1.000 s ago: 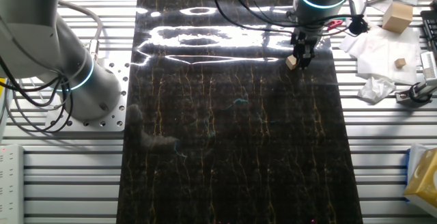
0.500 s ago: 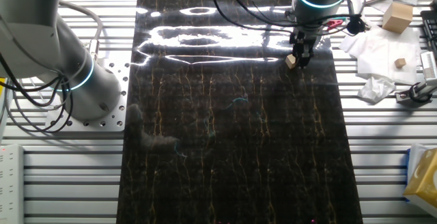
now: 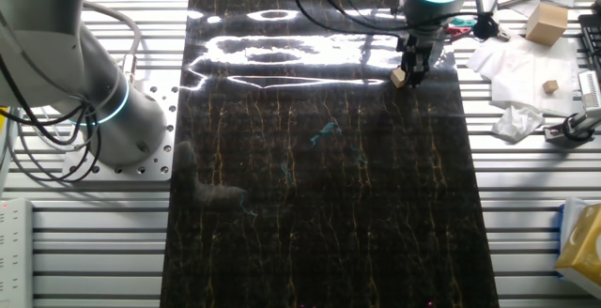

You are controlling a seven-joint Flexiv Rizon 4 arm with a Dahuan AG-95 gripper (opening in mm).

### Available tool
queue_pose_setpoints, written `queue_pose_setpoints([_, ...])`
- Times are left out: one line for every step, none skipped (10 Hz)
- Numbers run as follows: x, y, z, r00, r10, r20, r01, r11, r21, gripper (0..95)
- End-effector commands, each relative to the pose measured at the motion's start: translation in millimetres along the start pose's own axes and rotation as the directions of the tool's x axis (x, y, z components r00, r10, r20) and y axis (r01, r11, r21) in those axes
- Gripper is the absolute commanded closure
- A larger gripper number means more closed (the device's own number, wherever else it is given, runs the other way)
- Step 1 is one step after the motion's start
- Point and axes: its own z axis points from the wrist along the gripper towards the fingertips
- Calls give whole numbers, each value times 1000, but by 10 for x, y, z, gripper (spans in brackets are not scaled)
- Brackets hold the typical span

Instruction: Hold a small block with the gripper and sweep it from left to right on the table

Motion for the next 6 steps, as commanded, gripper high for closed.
queue_pose_setpoints([-13, 43, -18, 1000, 5, -1, -5, 1000, -5, 380])
queue_pose_setpoints([-21, 81, -21, 1000, 9, -2, -9, 1000, -5, 380])
queue_pose_setpoints([-30, 113, -21, 1000, 14, -1, -14, 1000, -9, 380])
queue_pose_setpoints([-40, 152, -21, 1000, 19, -1, -19, 1000, -8, 380])
queue_pose_setpoints([-49, 189, -18, 1000, 23, -1, -23, 1000, -8, 380])
queue_pose_setpoints([-55, 210, -15, 1000, 24, -1, -24, 1000, -7, 380])
